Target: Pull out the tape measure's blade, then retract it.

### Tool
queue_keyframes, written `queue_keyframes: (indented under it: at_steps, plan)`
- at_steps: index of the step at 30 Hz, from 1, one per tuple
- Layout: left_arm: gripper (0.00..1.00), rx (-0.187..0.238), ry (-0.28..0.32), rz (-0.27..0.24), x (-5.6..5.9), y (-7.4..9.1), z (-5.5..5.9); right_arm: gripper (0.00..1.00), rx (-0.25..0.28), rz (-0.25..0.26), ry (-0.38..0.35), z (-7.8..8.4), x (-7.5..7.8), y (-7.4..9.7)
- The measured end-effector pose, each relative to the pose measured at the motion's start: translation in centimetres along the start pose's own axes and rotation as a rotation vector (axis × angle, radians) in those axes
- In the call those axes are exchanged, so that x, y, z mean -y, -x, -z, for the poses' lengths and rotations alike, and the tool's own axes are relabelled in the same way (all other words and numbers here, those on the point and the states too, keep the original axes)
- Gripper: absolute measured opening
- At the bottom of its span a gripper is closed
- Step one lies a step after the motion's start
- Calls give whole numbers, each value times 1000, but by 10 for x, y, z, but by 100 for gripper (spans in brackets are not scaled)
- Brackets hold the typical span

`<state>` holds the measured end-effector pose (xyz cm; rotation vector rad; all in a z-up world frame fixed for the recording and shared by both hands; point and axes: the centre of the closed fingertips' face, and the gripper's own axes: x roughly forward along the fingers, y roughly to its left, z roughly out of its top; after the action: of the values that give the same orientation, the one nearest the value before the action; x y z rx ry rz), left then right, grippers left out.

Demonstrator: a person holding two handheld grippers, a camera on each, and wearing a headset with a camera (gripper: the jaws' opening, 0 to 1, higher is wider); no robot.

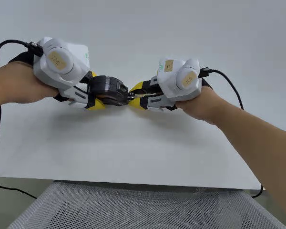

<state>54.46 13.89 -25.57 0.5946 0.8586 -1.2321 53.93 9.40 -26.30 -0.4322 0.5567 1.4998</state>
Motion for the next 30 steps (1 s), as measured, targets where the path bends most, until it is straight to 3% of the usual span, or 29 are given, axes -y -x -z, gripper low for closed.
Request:
queue_keyframes:
  at_steps: [10, 14, 30]
  plan:
    - [30, -12, -17, -2, 0, 0, 1, 11, -11, 4, 29, 1, 0, 1]
    - [30, -9, -51, -10, -1, 0, 2, 11, -26, -1, 46, 1, -1, 1]
    - [30, -4, -45, 0, 0, 1, 2, 11, -27, -3, 51, 3, 0, 9]
